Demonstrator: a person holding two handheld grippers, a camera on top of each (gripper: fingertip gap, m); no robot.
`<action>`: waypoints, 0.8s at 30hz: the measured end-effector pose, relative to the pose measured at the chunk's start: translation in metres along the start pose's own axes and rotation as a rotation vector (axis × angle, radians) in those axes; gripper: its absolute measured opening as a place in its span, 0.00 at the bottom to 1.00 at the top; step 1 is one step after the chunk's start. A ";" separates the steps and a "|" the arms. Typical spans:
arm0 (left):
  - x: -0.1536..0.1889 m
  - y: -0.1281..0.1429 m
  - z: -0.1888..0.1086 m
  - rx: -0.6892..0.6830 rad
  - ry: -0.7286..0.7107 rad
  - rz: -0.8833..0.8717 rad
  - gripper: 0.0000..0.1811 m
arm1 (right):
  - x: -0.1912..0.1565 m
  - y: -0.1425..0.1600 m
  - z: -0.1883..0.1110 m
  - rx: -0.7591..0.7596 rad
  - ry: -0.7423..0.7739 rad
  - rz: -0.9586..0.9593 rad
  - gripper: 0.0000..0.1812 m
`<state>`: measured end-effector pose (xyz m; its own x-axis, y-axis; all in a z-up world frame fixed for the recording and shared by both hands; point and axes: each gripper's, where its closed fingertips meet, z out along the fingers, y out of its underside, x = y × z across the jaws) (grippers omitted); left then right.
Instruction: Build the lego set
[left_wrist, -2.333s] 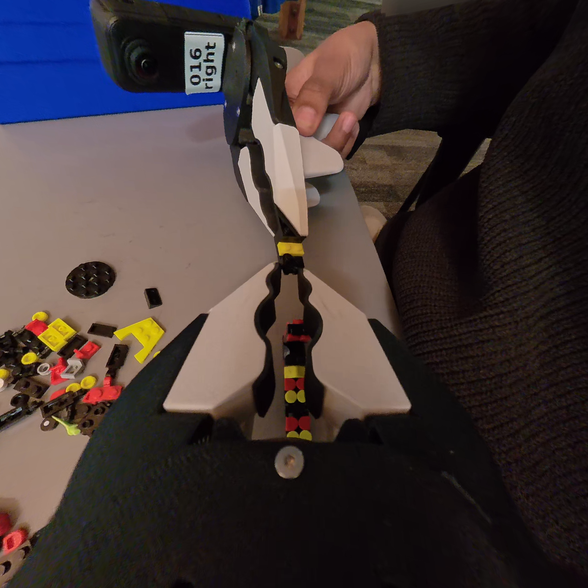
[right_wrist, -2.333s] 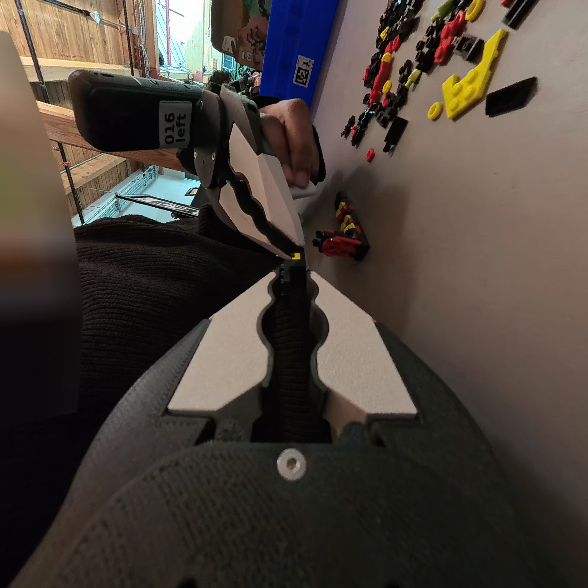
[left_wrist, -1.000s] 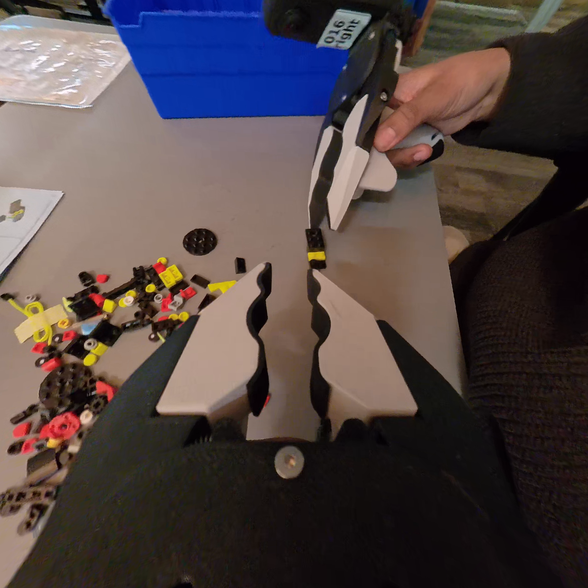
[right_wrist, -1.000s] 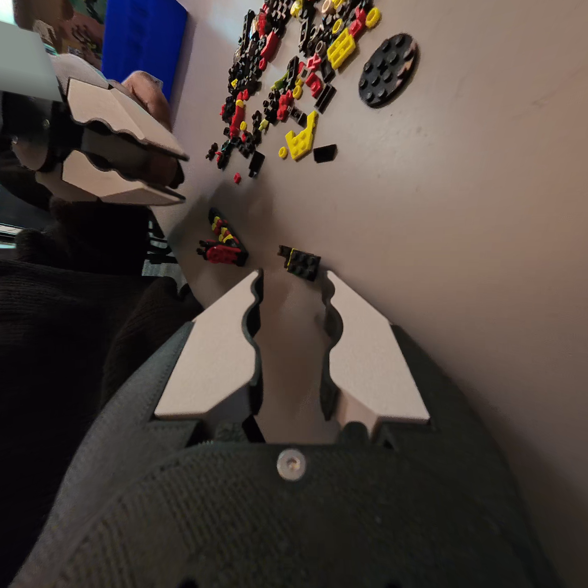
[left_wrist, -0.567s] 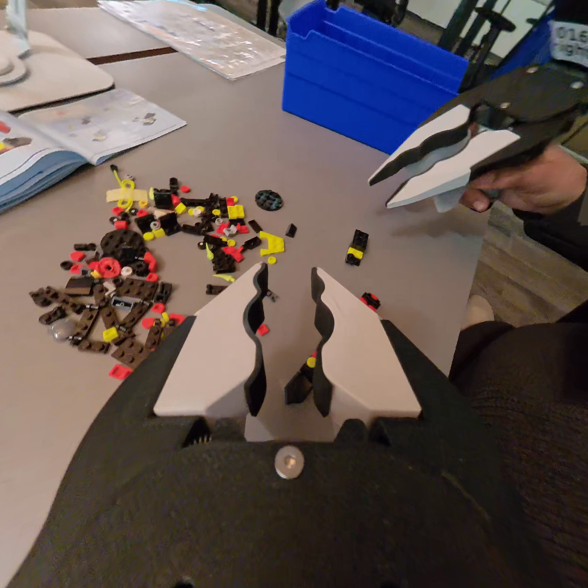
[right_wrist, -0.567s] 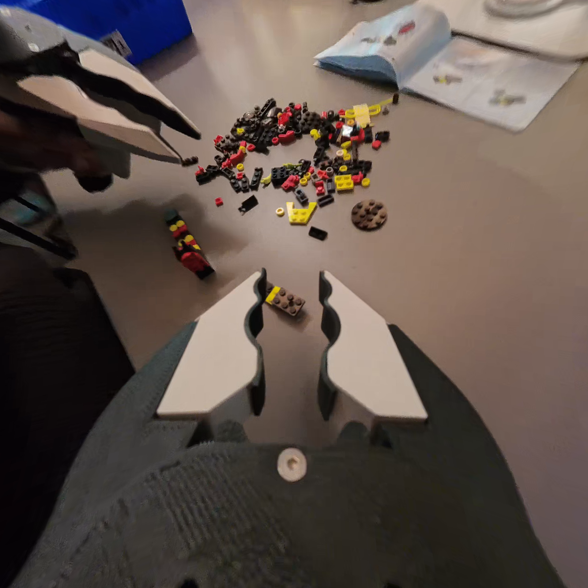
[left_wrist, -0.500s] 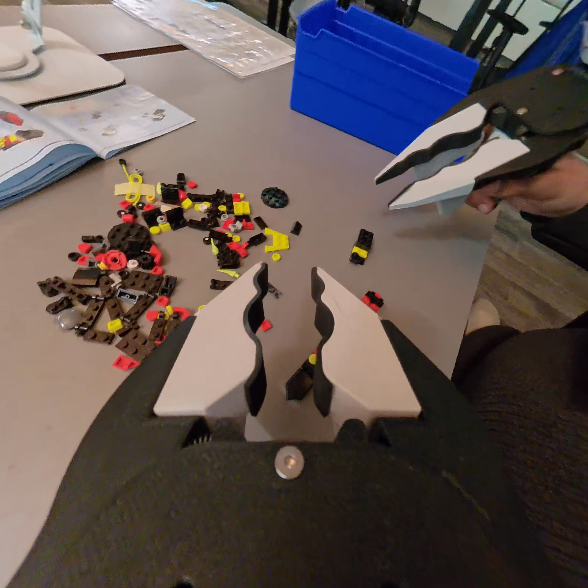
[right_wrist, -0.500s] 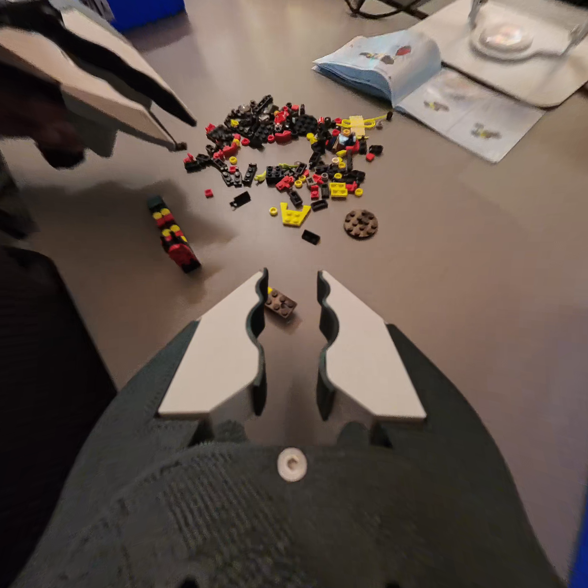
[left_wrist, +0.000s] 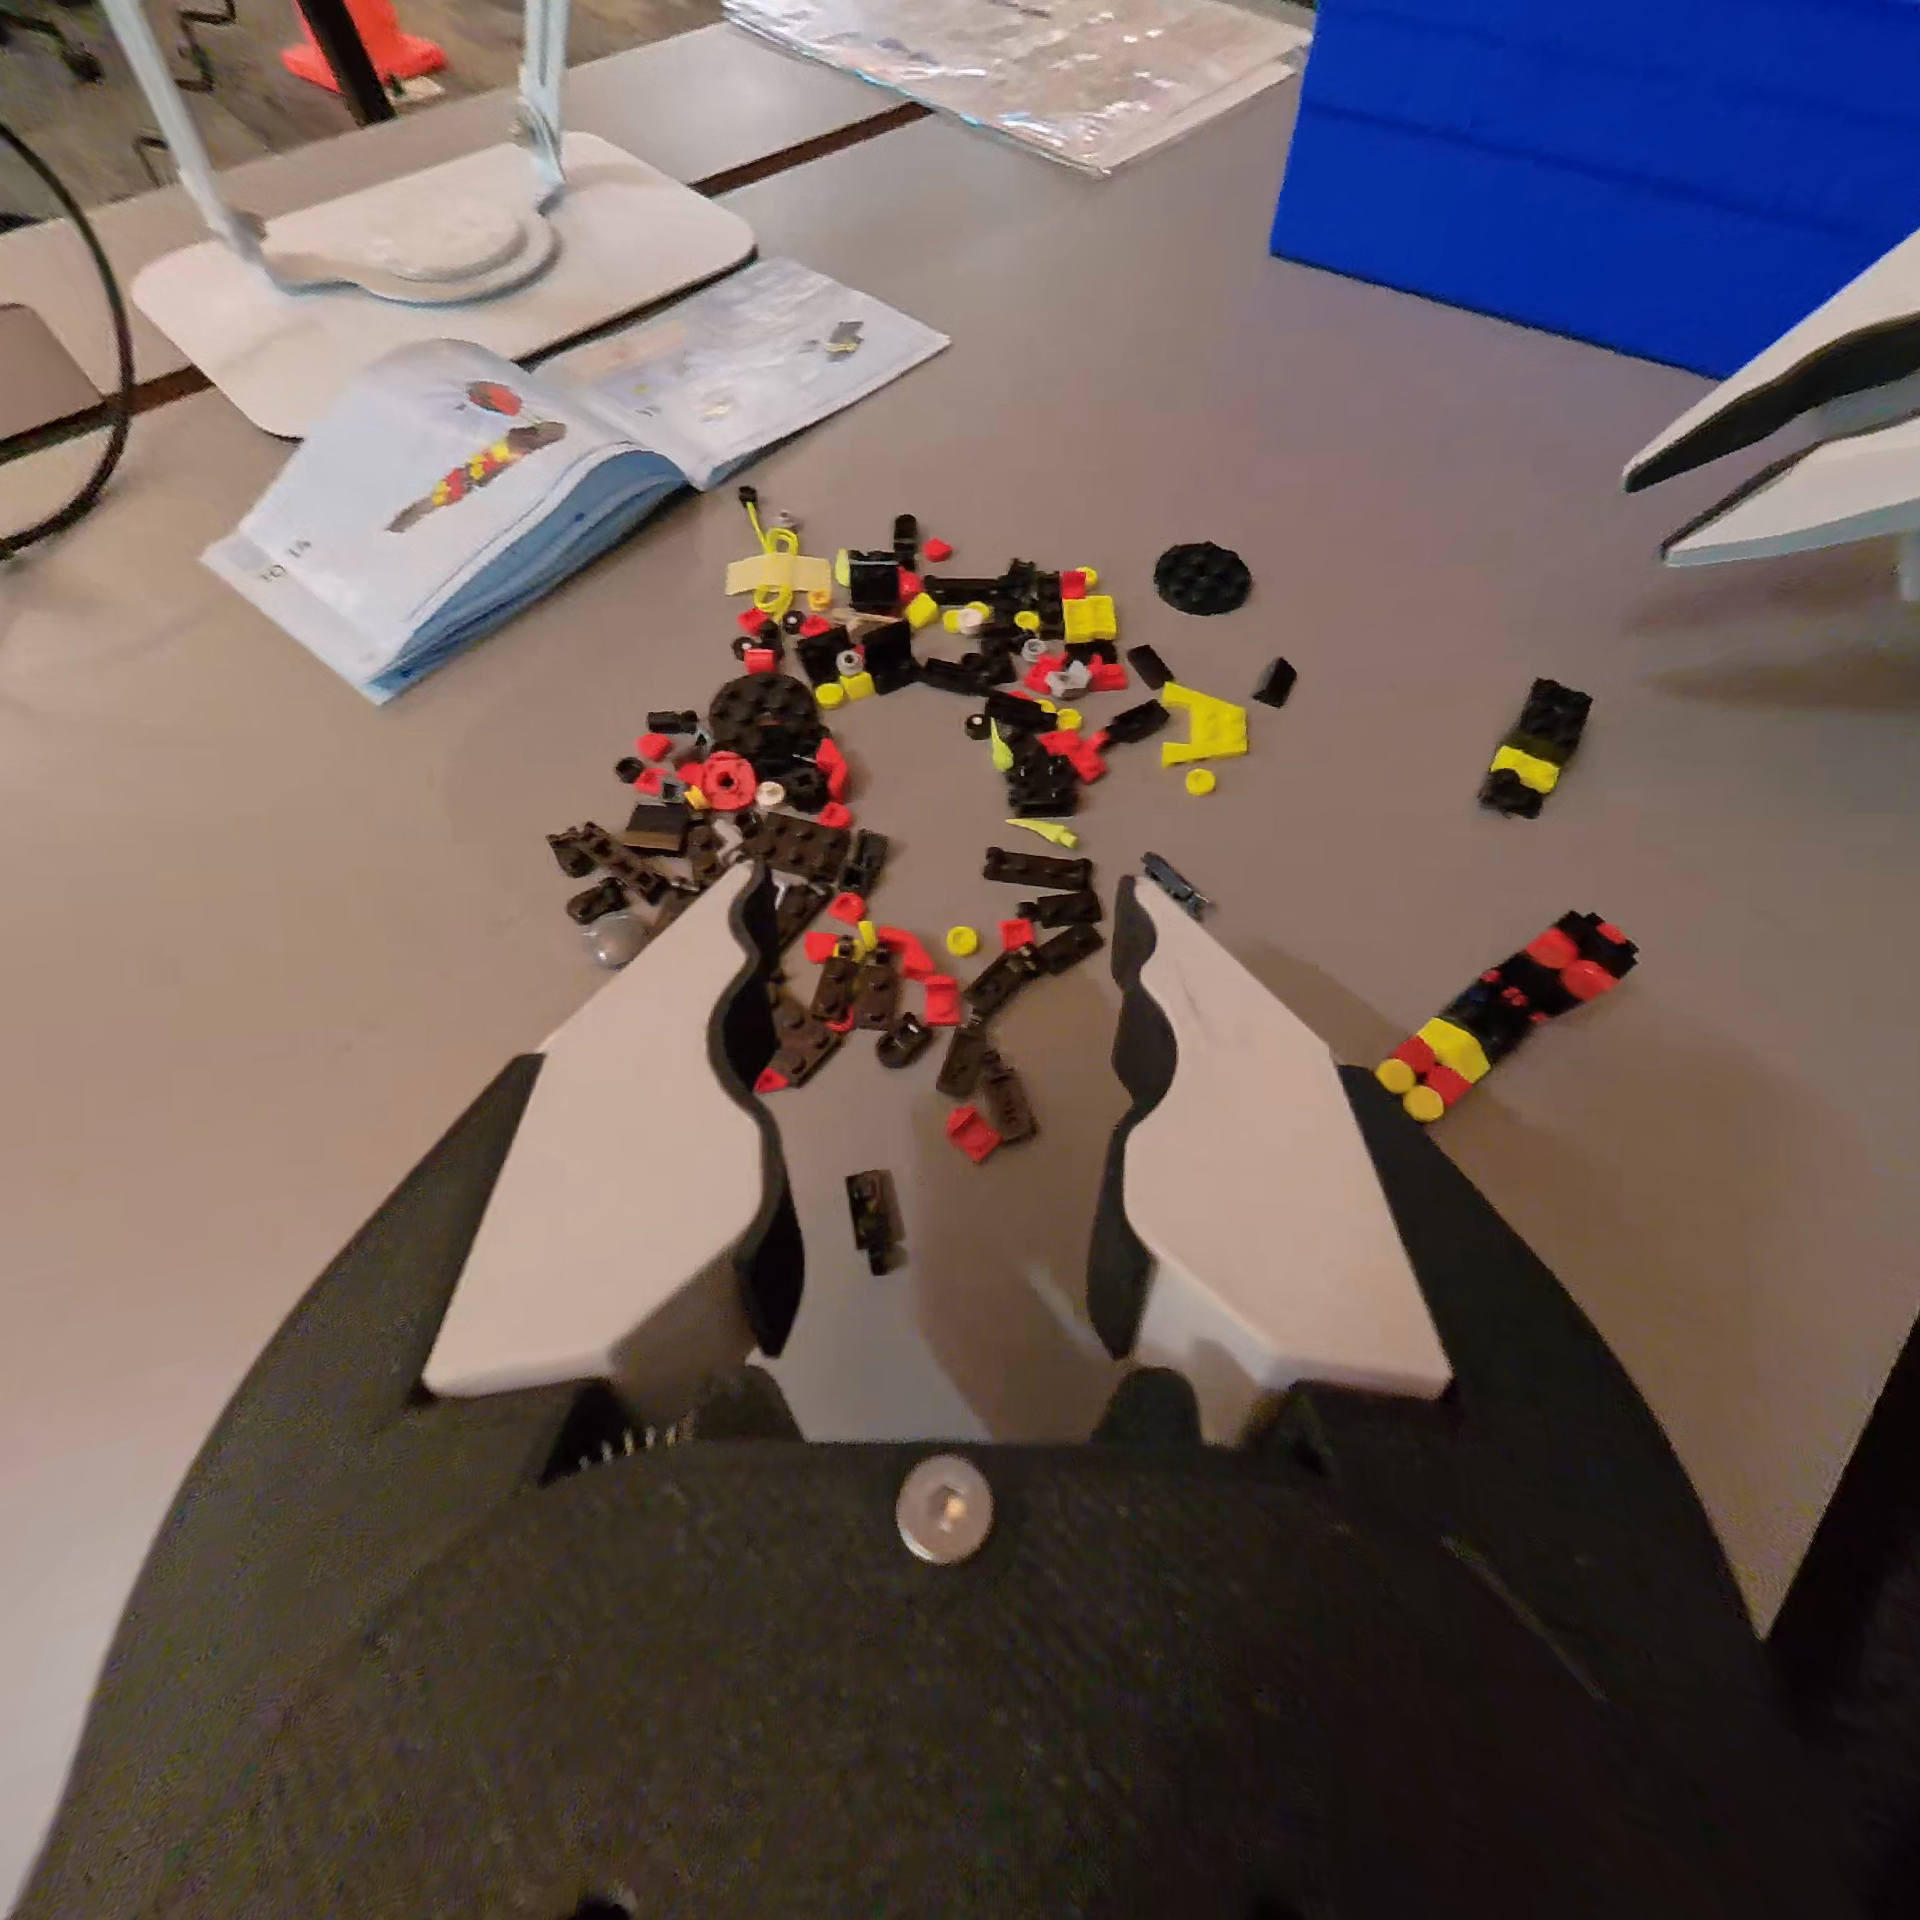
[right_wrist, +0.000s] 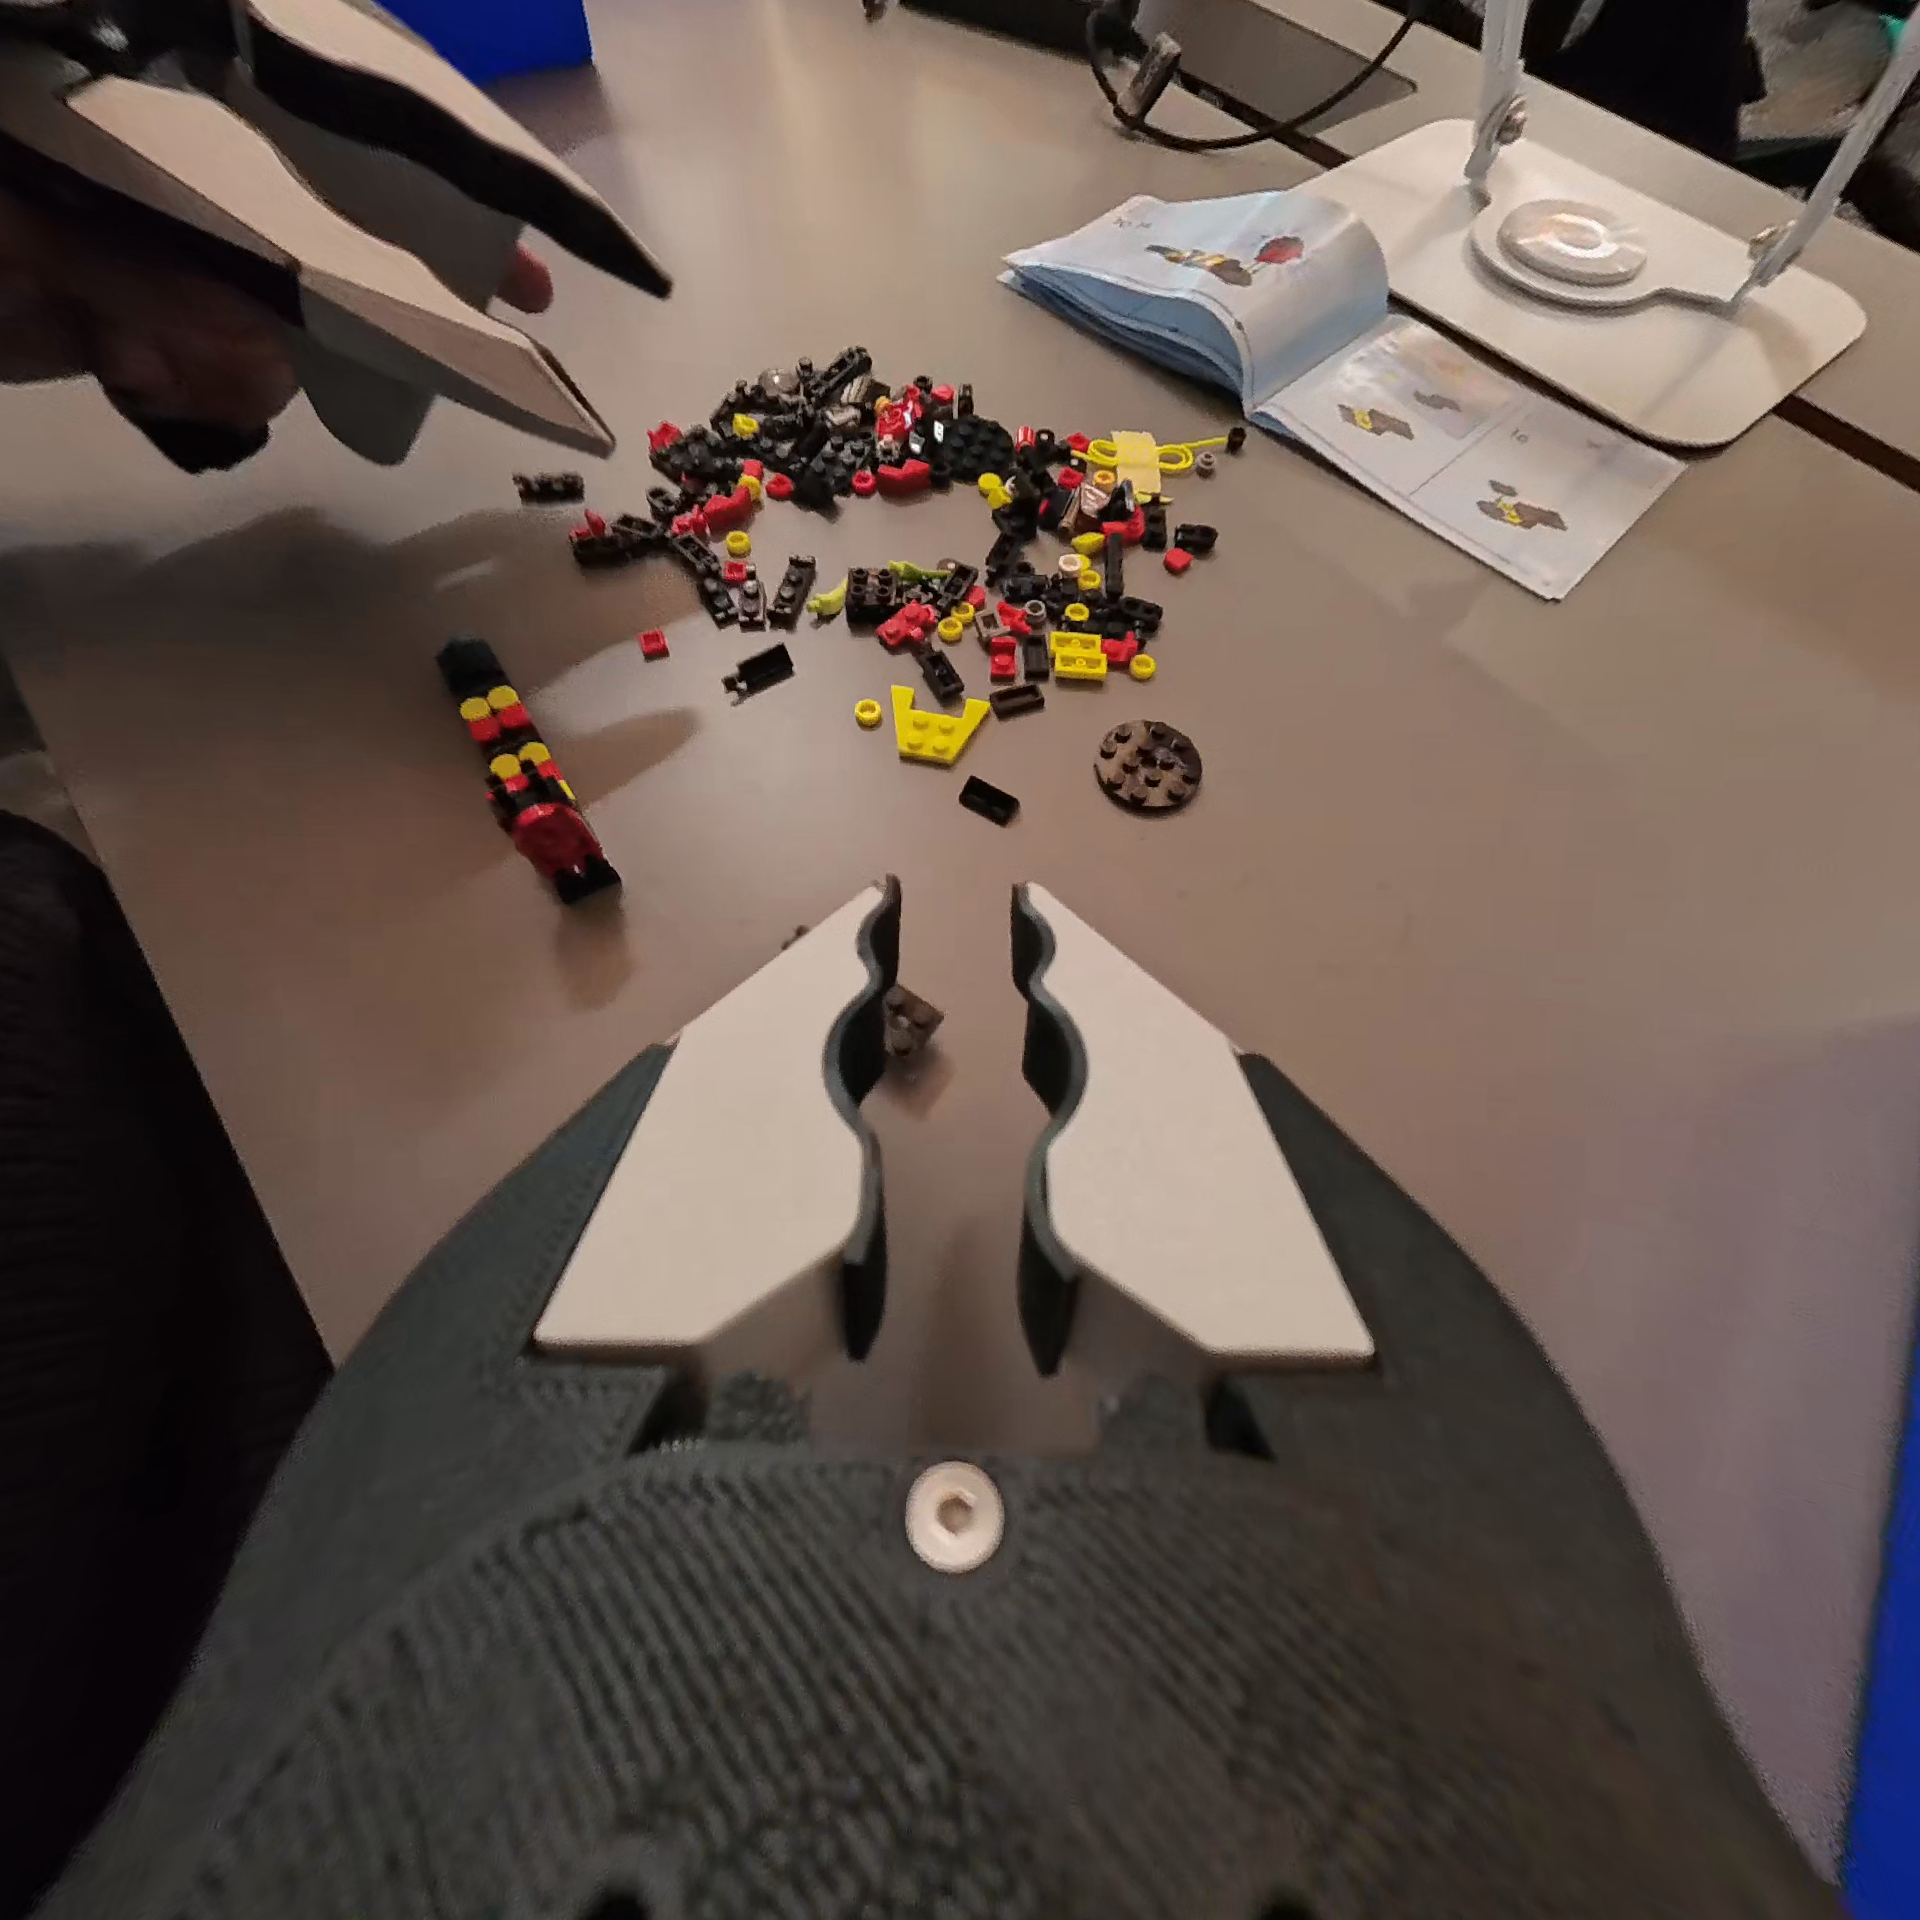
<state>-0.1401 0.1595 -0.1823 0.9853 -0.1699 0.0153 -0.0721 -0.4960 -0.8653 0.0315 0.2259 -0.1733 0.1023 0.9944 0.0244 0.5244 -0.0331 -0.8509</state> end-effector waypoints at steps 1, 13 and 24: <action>-0.002 -0.002 -0.001 0.012 0.001 -0.011 0.35 | 0.000 -0.002 -0.001 0.012 -0.005 0.008 0.11; -0.035 -0.016 -0.012 0.146 -0.096 -0.076 0.21 | 0.054 0.005 -0.018 -0.009 0.365 -0.003 0.00; -0.042 -0.014 -0.011 0.144 -0.120 -0.076 0.19 | 0.069 0.000 -0.027 0.043 0.536 -0.104 0.10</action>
<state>-0.1818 0.1642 -0.1657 0.9991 -0.0300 0.0305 0.0171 -0.3755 -0.9267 0.0611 0.2924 -0.1573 0.4744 0.8015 0.3641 0.5205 0.0782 -0.8503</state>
